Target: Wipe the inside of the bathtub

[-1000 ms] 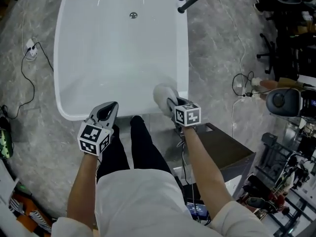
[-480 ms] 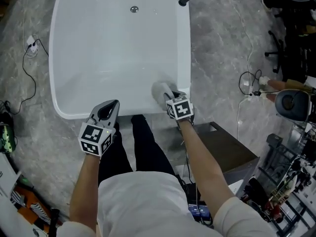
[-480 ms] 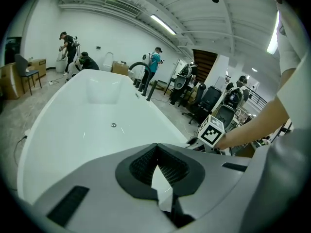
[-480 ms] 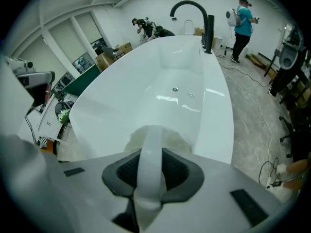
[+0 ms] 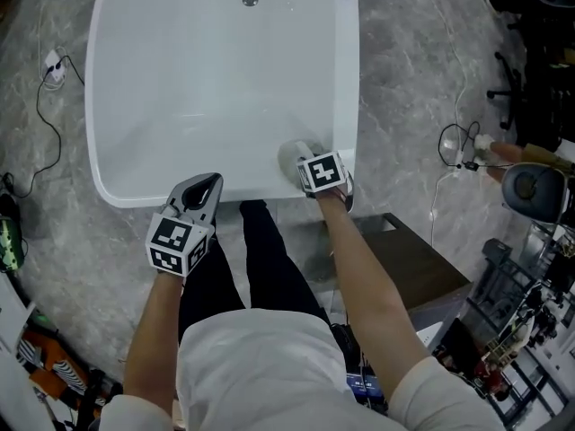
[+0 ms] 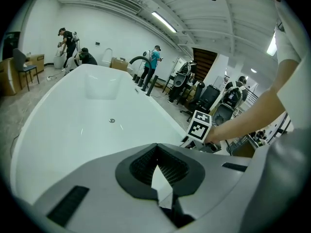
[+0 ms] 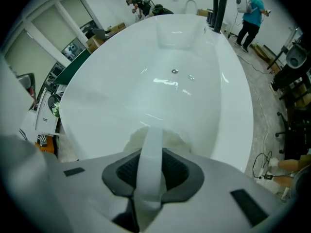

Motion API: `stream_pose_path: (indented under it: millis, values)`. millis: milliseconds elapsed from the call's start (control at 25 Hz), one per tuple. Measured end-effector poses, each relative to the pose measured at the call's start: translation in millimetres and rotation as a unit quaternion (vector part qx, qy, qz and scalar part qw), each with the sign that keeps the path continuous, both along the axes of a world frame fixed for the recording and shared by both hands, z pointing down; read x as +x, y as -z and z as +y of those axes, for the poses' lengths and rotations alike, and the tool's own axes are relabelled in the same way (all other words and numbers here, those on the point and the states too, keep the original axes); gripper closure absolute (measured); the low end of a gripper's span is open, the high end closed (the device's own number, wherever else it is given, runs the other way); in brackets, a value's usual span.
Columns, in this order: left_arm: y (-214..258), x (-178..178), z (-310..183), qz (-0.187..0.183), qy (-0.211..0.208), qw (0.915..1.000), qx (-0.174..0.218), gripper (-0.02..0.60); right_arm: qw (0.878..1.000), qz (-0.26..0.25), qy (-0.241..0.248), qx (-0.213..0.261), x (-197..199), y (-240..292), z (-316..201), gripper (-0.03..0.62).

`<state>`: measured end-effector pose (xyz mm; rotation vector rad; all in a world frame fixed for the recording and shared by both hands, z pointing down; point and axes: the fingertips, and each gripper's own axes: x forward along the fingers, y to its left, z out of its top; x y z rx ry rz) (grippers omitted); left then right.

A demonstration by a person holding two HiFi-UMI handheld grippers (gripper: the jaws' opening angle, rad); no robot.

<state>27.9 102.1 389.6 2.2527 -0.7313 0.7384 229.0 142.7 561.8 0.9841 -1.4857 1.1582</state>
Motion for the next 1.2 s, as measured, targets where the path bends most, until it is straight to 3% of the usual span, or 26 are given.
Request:
stream_pose_path:
  millis: [240,520,1200]
  values:
    - [-13.2,-20.4,-3.4,0.003,-0.012,0.9999,-0.007,0.577,0.998,-0.015,-0.020,-0.060,-6.0,-12.1,0.6,0.499]
    - [-19.6,-40.4,-7.3,0.002,-0.005,0.9999,-0.013,0.577,0.993,-0.045,-0.073,-0.078,-26.5,-15.4,-1.6,0.499]
    - [-32.5,-107.8,-26.1,-0.012,0.034,0.9993,-0.014,0.577,0.990,-0.107,-0.053,-0.079,-150.9,-16.0,-24.8,0.499]
